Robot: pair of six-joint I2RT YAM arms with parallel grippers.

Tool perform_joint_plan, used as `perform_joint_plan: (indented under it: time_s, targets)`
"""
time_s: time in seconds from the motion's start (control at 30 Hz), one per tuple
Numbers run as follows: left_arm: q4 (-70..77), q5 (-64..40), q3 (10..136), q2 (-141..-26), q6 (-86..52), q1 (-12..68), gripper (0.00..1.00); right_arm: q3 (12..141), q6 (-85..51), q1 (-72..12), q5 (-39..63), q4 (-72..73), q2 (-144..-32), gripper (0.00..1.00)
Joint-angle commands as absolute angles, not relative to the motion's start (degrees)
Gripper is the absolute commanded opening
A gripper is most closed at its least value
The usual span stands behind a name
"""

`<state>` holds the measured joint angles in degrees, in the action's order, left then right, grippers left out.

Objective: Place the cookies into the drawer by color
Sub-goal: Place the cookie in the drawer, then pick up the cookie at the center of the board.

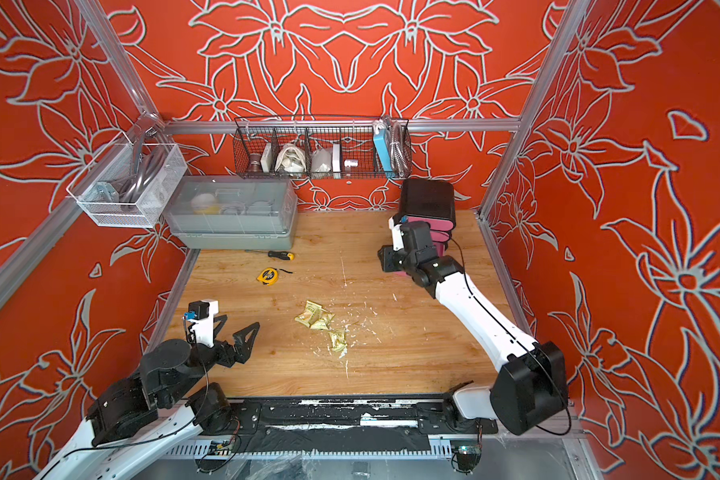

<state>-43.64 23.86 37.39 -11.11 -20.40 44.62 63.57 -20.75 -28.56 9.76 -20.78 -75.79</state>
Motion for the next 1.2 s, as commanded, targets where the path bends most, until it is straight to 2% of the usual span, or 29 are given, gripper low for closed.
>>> perform_joint_plan:
  time_s: [0.0, 0.27, 0.4, 0.57, 0.87, 1.17]
  targets:
    - [-42.63, 24.06, 36.82, -10.52, -19.94, 44.41, 0.99, 59.0, -23.5, -34.26, 13.22, -22.76, -74.18, 0.4]
    - [-42.54, 23.93, 36.78, -10.98, -19.87, 44.39, 1.0, 46.1, -35.68, -43.0, 18.19, -13.62, -72.73, 0.41]
    - [-42.63, 23.97, 36.81, -11.25, -19.86, 44.39, 1.0, 41.99, -39.06, -46.28, 18.38, -9.41, -75.54, 0.45]
    - [-42.54, 23.99, 36.78, -11.38, -19.86, 44.4, 1.0, 38.66, -43.9, -47.57, 23.77, -0.7, -80.78, 0.47]
    - [-42.58, 24.01, 36.8, -11.69, -19.85, 44.39, 1.0, 37.97, -44.39, -49.92, 24.07, 2.35, -87.52, 0.53]
    - [-42.63, 24.05, 36.75, -11.86, -19.8, 44.39, 1.0, 35.98, -44.15, -51.25, 23.21, 3.03, -89.84, 0.52]
